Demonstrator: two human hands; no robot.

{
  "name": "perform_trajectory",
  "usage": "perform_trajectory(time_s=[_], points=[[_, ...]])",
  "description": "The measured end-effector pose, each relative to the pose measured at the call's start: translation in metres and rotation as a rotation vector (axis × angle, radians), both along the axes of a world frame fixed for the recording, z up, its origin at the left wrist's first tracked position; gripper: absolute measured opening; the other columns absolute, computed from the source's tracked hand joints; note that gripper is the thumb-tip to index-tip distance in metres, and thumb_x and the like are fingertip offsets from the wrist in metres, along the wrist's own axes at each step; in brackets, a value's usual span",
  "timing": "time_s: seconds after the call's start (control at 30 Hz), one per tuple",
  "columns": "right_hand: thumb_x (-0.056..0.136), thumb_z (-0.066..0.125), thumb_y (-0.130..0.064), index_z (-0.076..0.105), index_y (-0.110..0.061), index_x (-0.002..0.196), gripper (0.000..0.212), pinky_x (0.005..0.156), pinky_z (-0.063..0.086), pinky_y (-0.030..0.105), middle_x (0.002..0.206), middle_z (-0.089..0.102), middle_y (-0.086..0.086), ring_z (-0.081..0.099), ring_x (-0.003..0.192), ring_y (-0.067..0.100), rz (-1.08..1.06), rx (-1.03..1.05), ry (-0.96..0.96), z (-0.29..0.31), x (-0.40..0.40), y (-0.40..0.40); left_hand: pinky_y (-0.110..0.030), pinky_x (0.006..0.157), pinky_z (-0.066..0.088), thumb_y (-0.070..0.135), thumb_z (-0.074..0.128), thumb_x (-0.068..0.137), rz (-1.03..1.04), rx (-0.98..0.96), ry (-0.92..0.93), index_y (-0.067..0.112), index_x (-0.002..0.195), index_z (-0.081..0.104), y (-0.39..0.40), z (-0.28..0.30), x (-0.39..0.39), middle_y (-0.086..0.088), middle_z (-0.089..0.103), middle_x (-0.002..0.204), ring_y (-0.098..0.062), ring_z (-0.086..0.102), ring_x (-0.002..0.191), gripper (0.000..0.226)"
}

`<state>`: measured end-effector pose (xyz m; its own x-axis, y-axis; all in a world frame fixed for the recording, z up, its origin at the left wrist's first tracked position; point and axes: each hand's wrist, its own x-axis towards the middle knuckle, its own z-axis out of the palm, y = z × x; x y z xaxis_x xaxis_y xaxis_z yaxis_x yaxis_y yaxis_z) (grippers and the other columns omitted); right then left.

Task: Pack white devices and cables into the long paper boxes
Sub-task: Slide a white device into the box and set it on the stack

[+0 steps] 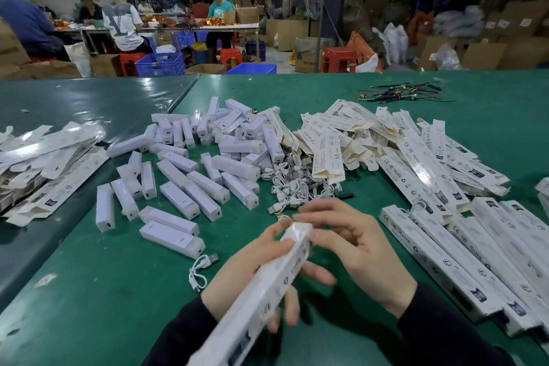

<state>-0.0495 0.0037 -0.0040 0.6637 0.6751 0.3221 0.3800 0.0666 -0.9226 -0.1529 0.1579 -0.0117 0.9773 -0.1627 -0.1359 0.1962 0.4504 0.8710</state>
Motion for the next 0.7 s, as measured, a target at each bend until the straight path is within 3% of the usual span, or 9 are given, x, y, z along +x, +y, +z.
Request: perform_trajectory(time_s=[0.1, 0.17, 0.23, 0.33, 0.4, 0.47, 0.53, 0.6, 0.7], points=[[0.072, 0.064, -0.021, 0.057, -0.029, 0.132, 0.061, 0.099, 0.042, 0.02, 0.134, 0.056, -0.013, 0.054, 0.123, 0.011, 0.143, -0.112, -0.291, -0.001, 0.0, -0.001, -0.037, 0.055, 0.059, 0.019, 0.049, 0.098, -0.11, -0.351, -0.078, -0.014, 0.123, 0.045, -0.002, 0.009, -0.004, -0.036, 0.063, 0.083, -0.035, 0.07, 0.062, 0.041], [0.079, 0.068, -0.013, 0.062, -0.022, 0.127, 0.048, 0.098, 0.042, 0.02, 0.125, 0.063, -0.01, 0.058, 0.117, 0.008, 0.161, -0.147, -0.413, -0.009, -0.001, 0.003, -0.035, 0.051, 0.059, 0.021, 0.053, 0.098, -0.02, -0.462, -0.054, -0.014, 0.117, 0.049, 0.001, 0.006, -0.007, -0.034, 0.06, 0.078, -0.035, 0.068, 0.056, 0.041], [0.085, 0.074, -0.017, 0.07, -0.018, 0.113, 0.028, 0.084, 0.049, 0.021, 0.104, 0.071, -0.008, 0.064, 0.097, 0.007, 0.126, -0.151, -0.379, -0.012, -0.001, 0.005, -0.021, 0.028, 0.043, 0.039, 0.045, 0.097, -0.036, -0.405, 0.115, -0.011, 0.106, 0.054, 0.004, -0.006, -0.003, -0.022, 0.054, 0.052, -0.024, 0.053, 0.028, 0.052], [0.084, 0.072, -0.024, 0.071, -0.019, 0.101, 0.018, 0.07, 0.053, 0.028, 0.088, 0.073, -0.001, 0.065, 0.074, 0.013, 0.09, -0.119, -0.077, -0.012, 0.0, 0.006, -0.013, 0.028, 0.026, 0.077, 0.027, 0.08, 0.087, -0.057, 0.218, 0.001, 0.096, 0.071, 0.004, -0.004, -0.001, -0.015, 0.046, 0.042, -0.017, 0.036, 0.021, 0.089], [0.084, 0.069, -0.025, 0.07, -0.014, 0.101, 0.02, 0.065, 0.05, 0.024, 0.08, 0.071, -0.003, 0.06, 0.066, 0.007, 0.098, -0.109, 0.062, -0.012, 0.0, 0.007, -0.014, 0.032, 0.021, 0.091, 0.023, 0.061, 0.264, 0.257, 0.226, 0.01, 0.091, 0.076, 0.002, -0.003, 0.003, -0.012, 0.047, 0.044, -0.014, 0.032, 0.028, 0.101], [0.089, 0.067, -0.016, 0.069, -0.008, 0.1, 0.014, 0.061, 0.048, 0.02, 0.073, 0.067, -0.005, 0.057, 0.063, 0.004, 0.144, -0.128, 0.113, -0.013, -0.001, 0.008, -0.016, 0.036, 0.024, 0.089, 0.03, 0.056, 0.491, 0.369, 0.192, 0.013, 0.094, 0.076, 0.0, -0.004, 0.005, -0.011, 0.053, 0.051, -0.016, 0.036, 0.037, 0.097], [0.09, 0.065, -0.015, 0.067, -0.003, 0.101, 0.017, 0.059, 0.046, 0.018, 0.072, 0.063, -0.003, 0.053, 0.062, 0.005, 0.189, -0.142, 0.168, -0.014, -0.001, 0.008, -0.026, 0.042, 0.041, 0.079, 0.044, 0.06, 0.685, 0.326, 0.09, 0.017, 0.1, 0.072, -0.001, -0.003, 0.006, -0.009, 0.067, 0.067, -0.019, 0.053, 0.051, 0.079], [0.087, 0.065, -0.02, 0.066, 0.0, 0.101, 0.024, 0.058, 0.046, 0.018, 0.074, 0.06, 0.0, 0.05, 0.061, 0.006, 0.264, -0.143, 0.229, -0.013, -0.003, 0.008, -0.034, 0.063, 0.055, 0.065, 0.055, 0.063, 0.799, 0.247, 0.005, 0.017, 0.101, 0.073, 0.001, 0.0, 0.006, -0.009, 0.074, 0.092, -0.021, 0.066, 0.076, 0.063], [0.089, 0.067, -0.021, 0.064, 0.003, 0.102, 0.028, 0.055, 0.045, 0.021, 0.078, 0.057, 0.007, 0.046, 0.059, 0.007, 0.344, -0.142, 0.271, -0.013, -0.005, 0.009, -0.036, 0.075, 0.059, 0.049, 0.066, 0.064, 0.85, 0.077, -0.046, 0.008, 0.106, 0.07, 0.002, 0.003, 0.005, -0.016, 0.074, 0.1, -0.024, 0.07, 0.088, 0.059]])
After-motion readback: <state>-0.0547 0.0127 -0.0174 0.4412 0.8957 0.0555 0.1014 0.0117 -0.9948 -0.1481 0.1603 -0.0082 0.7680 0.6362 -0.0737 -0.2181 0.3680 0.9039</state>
